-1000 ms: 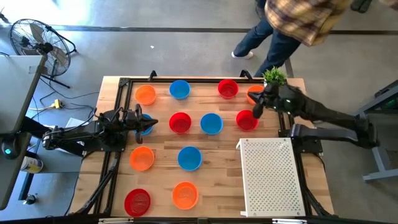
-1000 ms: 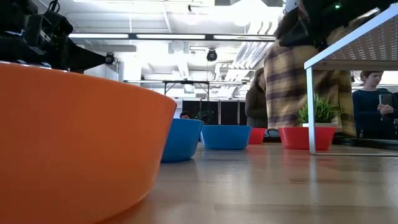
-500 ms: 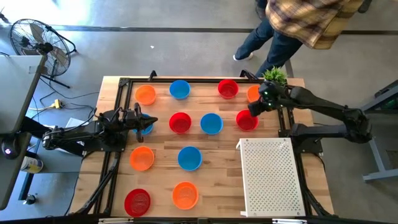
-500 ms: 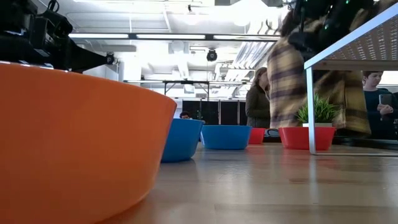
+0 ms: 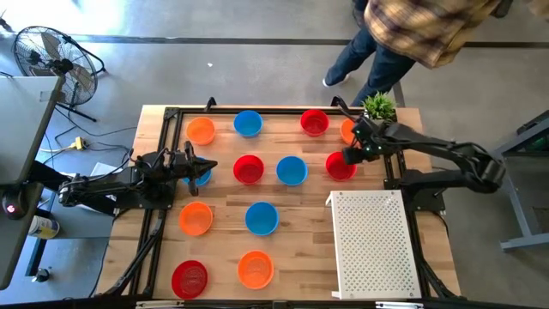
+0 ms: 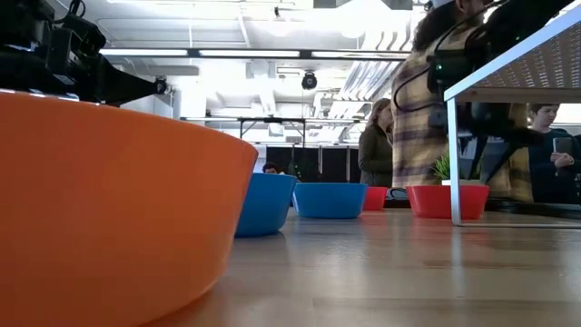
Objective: Pick & Place Mini bowls
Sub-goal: Put the red bowl on the shelf
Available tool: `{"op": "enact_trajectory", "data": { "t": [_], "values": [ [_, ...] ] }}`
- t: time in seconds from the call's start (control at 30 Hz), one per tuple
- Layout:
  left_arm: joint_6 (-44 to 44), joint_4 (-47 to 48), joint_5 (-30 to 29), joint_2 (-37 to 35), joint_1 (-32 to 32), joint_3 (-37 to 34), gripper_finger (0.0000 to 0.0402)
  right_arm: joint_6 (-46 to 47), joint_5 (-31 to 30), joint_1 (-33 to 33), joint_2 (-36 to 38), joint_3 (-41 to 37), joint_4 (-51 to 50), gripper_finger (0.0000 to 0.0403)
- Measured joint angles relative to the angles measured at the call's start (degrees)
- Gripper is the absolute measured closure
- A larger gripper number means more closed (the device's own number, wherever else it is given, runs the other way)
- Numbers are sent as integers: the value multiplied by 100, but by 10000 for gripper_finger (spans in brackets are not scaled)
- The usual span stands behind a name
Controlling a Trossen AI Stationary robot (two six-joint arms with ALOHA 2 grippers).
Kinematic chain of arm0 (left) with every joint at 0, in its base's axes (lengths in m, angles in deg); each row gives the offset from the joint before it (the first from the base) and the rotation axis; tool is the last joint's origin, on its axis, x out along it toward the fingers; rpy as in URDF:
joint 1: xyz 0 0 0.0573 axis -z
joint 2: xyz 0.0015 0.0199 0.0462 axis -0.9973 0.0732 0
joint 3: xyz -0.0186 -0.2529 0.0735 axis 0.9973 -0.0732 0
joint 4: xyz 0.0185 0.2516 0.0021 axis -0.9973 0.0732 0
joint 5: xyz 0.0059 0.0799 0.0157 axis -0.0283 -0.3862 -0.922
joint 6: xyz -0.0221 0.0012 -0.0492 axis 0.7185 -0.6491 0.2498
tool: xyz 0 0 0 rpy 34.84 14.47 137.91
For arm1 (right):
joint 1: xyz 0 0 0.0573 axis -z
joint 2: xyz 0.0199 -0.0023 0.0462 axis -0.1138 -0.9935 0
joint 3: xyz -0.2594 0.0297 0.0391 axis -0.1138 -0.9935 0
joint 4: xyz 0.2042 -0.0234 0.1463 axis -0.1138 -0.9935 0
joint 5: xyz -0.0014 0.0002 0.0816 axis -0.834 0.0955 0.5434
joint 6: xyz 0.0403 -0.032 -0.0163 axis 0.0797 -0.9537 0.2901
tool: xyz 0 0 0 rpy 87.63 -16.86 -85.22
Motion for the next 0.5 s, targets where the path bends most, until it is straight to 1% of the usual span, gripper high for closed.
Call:
{"op": "enact_trajectory", "data": {
  "t": [0.2, 0.33, 0.5],
  "values": [
    [-2, 0, 0, 0, 2, 0, 401, -122, 289, 10, -349, 0, 339, 270],
    [0, 0, 0, 0, 0, 0, 401, -270, 272, 10, -590, 1, 393, 282],
    [13, 0, 2, 0, 1, 0, 401, -393, 357, 10, -722, 1, 741, 299]
  ]
}}
